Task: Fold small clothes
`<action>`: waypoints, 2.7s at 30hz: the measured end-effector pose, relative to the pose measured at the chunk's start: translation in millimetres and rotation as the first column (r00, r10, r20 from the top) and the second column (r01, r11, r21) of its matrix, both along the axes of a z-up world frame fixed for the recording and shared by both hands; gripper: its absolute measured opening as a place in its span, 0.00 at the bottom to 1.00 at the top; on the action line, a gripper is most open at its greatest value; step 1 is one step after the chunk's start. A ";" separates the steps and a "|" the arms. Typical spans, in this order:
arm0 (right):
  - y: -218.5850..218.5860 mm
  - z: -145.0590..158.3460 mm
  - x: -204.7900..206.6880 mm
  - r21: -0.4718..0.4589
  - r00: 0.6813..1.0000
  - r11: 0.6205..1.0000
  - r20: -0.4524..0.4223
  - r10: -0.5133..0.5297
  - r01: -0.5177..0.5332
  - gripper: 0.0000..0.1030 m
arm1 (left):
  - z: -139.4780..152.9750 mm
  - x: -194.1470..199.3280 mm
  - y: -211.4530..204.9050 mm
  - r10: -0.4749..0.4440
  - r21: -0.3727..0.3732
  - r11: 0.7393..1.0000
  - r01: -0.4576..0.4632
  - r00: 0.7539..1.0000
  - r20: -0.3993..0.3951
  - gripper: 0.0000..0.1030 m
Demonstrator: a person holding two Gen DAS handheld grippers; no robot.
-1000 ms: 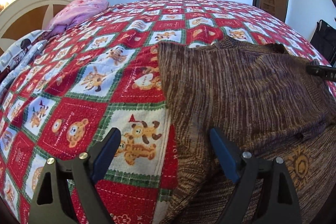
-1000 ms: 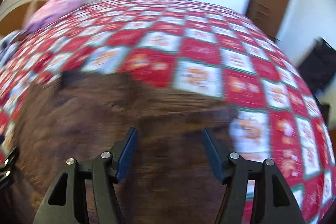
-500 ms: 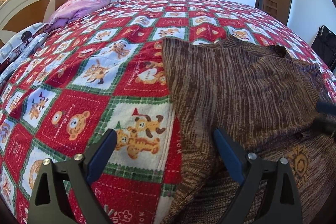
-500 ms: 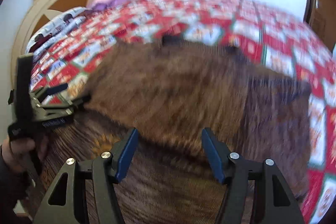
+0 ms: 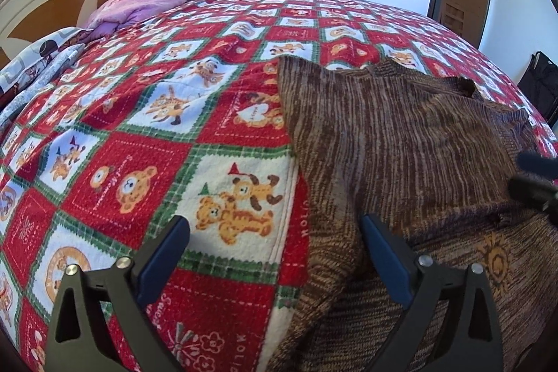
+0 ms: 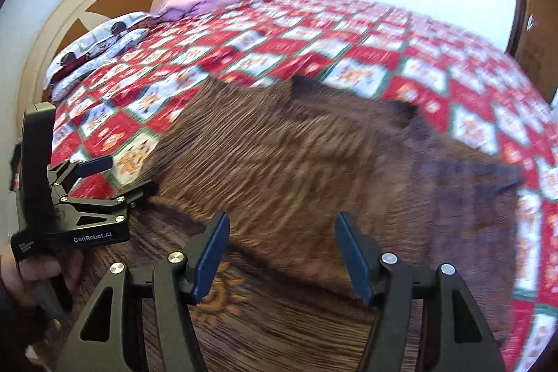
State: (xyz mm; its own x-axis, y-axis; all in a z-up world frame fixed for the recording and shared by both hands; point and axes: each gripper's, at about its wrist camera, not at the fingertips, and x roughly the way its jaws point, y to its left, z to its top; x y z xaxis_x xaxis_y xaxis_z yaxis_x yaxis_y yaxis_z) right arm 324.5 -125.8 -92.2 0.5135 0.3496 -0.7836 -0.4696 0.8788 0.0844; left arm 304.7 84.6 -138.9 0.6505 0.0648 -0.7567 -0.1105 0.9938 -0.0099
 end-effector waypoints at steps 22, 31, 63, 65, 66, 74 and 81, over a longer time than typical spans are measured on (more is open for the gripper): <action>-18.4 -11.1 -28.8 -0.007 1.000 1.000 -0.001 -0.005 0.005 0.62 | -1.2 -10.5 5.1 0.016 -0.015 1.000 -0.016 1.000 0.011 1.00; -38.4 -7.1 -43.1 0.016 1.000 1.000 0.008 -0.024 0.024 0.62 | 3.1 -19.3 5.8 0.018 -0.022 1.000 -0.017 0.999 0.027 1.00; -87.9 -2.6 -149.5 0.049 0.989 0.988 0.022 -0.146 0.145 0.62 | 58.9 -134.2 -35.2 -0.106 0.033 0.994 0.101 0.976 0.188 1.00; -87.1 -1.5 -157.9 0.046 0.990 0.990 0.024 -0.137 0.136 0.62 | 61.4 -145.3 -35.4 -0.115 0.038 0.993 0.110 0.974 0.193 1.00; -86.3 -1.0 -161.1 0.047 0.991 0.990 0.024 -0.134 0.133 0.62 | 63.0 -150.4 -35.3 -0.118 0.041 0.993 0.112 0.973 0.196 1.00; -80.8 4.1 -187.3 0.043 0.993 0.993 0.033 -0.115 0.114 0.62 | 74.7 -187.7 -32.3 -0.150 0.087 0.987 0.134 0.966 0.209 1.00; -79.3 14.1 -208.8 0.038 0.994 0.994 0.047 -0.100 0.099 0.62 | 69.8 -217.2 -29.0 -0.157 0.097 0.985 0.142 0.972 0.176 1.00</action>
State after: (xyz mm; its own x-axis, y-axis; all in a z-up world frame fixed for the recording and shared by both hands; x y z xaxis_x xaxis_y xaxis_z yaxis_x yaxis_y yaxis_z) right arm 115.8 -205.1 -78.1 0.5845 0.3222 -0.7446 -0.3844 0.9182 0.0956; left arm 87.6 55.6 -69.1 0.7841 0.0144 -0.6205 0.0351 0.9971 0.0674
